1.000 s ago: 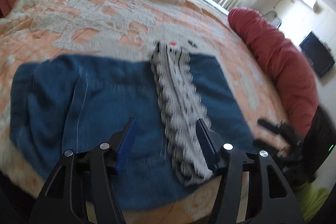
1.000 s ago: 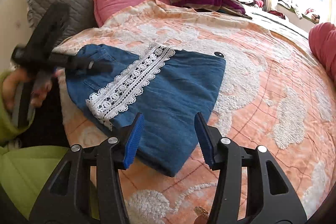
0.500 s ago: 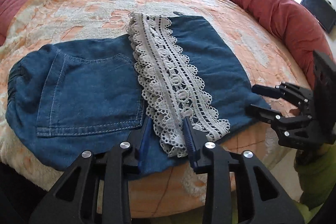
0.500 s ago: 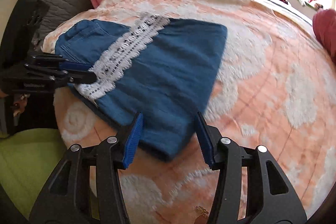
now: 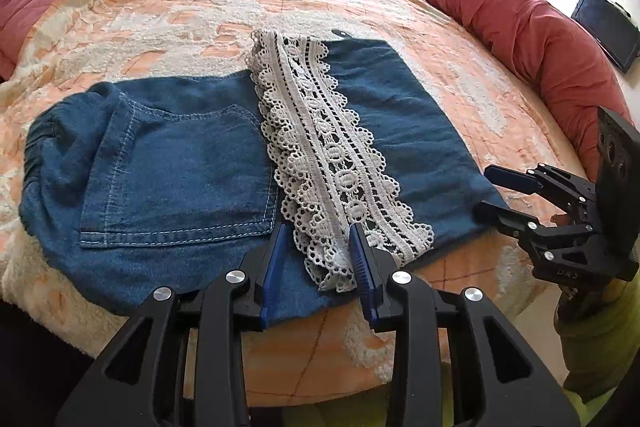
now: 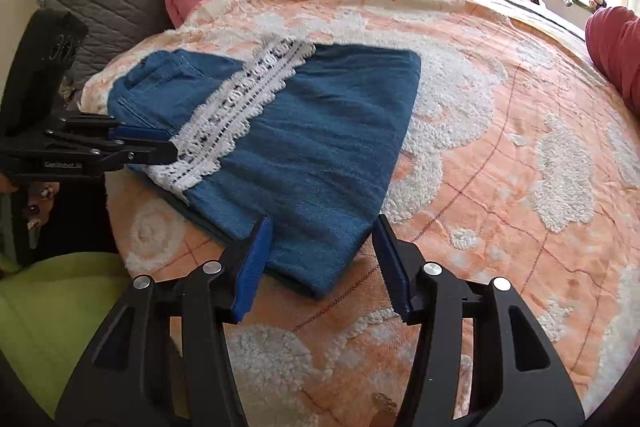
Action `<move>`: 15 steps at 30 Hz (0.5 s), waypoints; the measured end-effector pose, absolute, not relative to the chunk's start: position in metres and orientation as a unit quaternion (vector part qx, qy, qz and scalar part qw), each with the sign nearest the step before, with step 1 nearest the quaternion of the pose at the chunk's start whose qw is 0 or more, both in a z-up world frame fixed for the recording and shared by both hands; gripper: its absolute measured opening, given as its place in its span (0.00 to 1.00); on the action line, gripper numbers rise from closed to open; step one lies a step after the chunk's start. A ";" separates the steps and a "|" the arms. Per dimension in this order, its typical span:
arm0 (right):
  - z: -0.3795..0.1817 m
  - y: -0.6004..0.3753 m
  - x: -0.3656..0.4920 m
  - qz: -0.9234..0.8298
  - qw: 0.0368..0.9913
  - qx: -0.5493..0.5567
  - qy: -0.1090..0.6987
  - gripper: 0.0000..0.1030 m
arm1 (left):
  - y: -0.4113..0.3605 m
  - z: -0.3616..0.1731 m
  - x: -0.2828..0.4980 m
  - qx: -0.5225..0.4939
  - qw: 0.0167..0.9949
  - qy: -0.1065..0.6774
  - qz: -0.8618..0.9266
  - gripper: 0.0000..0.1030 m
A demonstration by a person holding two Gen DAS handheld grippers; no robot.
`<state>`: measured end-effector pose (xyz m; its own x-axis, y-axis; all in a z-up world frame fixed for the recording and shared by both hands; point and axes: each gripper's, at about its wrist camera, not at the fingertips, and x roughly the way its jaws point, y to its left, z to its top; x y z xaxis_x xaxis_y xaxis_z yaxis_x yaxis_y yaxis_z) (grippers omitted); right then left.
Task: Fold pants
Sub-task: 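Open both tools and release the folded shorts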
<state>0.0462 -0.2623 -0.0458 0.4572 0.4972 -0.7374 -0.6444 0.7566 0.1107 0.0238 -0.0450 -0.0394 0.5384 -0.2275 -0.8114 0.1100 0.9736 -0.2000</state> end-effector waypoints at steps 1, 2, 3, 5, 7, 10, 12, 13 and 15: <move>-0.043 -0.263 0.045 0.337 0.850 -0.092 0.395 0.53 | -0.045 -0.038 0.023 -0.062 0.876 0.469 -0.096 0.31; -0.040 -0.263 0.043 0.337 0.852 -0.092 0.390 0.55 | -0.044 -0.035 0.021 -0.061 0.878 0.466 -0.093 0.32; -0.037 -0.263 0.042 0.337 0.853 -0.090 0.388 0.56 | -0.042 -0.034 0.020 -0.060 0.879 0.464 -0.091 0.35; -0.031 -0.263 0.040 0.338 0.856 -0.087 0.381 0.62 | -0.040 -0.030 0.017 -0.059 0.882 0.460 -0.087 0.36; -0.026 -0.263 0.038 0.337 0.860 -0.086 0.373 0.66 | -0.038 -0.026 0.015 -0.059 0.884 0.456 -0.083 0.38; -0.020 -0.263 0.036 0.336 0.863 -0.083 0.367 0.73 | -0.036 -0.019 0.010 -0.051 0.889 0.448 -0.078 0.48; -0.015 -0.263 0.035 0.334 0.867 -0.079 0.360 0.76 | -0.035 -0.016 0.008 -0.047 0.891 0.445 -0.074 0.51; -0.014 -0.263 0.035 0.335 0.868 -0.077 0.359 0.78 | -0.034 -0.014 0.007 -0.047 0.892 0.443 -0.073 0.54; -0.009 -0.262 0.035 0.333 0.870 -0.076 0.355 0.80 | -0.031 -0.012 0.005 -0.046 0.894 0.440 -0.069 0.61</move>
<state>0.0349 -0.2621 -0.0092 0.5267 0.5254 -0.6682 -0.6329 0.7671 0.1043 0.0049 -0.0313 -0.0116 0.6028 -0.1635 -0.7809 0.0827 0.9863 -0.1427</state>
